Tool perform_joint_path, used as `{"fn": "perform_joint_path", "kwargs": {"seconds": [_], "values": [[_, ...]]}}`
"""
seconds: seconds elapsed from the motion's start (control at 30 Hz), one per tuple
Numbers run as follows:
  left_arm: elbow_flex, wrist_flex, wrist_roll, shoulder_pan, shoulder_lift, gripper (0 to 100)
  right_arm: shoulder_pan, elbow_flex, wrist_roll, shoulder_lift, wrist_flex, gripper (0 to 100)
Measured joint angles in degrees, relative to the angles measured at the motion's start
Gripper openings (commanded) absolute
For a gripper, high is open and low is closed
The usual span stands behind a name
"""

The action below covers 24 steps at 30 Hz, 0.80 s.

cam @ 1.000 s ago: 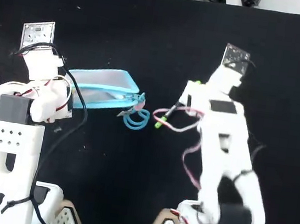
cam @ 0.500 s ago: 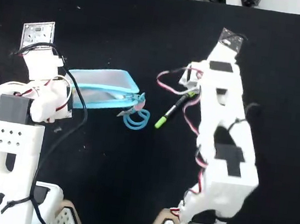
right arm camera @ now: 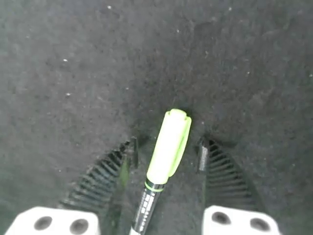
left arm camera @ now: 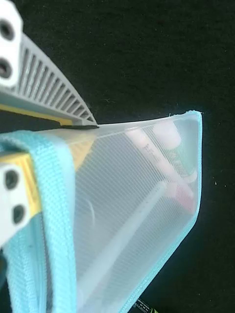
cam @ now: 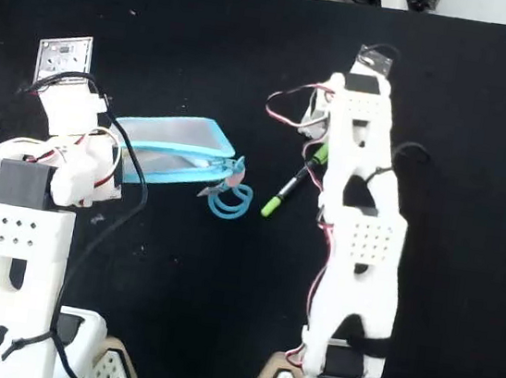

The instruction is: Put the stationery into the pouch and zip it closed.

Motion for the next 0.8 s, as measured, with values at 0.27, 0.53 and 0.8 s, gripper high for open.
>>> {"fn": "perform_joint_path", "kwargs": {"seconds": [0.27, 0.53, 0.8], "values": [[0.0, 0.0, 0.0, 0.0, 0.0, 3, 0.7, -23.8, 0.3, 8.8, 14.6, 1.0], [0.0, 0.0, 0.0, 0.0, 0.0, 3, 0.7, -28.8, 9.8, 8.6, 14.9, 1.0], [0.0, 0.0, 0.0, 0.0, 0.0, 3, 0.6, -11.4, 10.3, -8.2, 14.9, 1.0]]}}
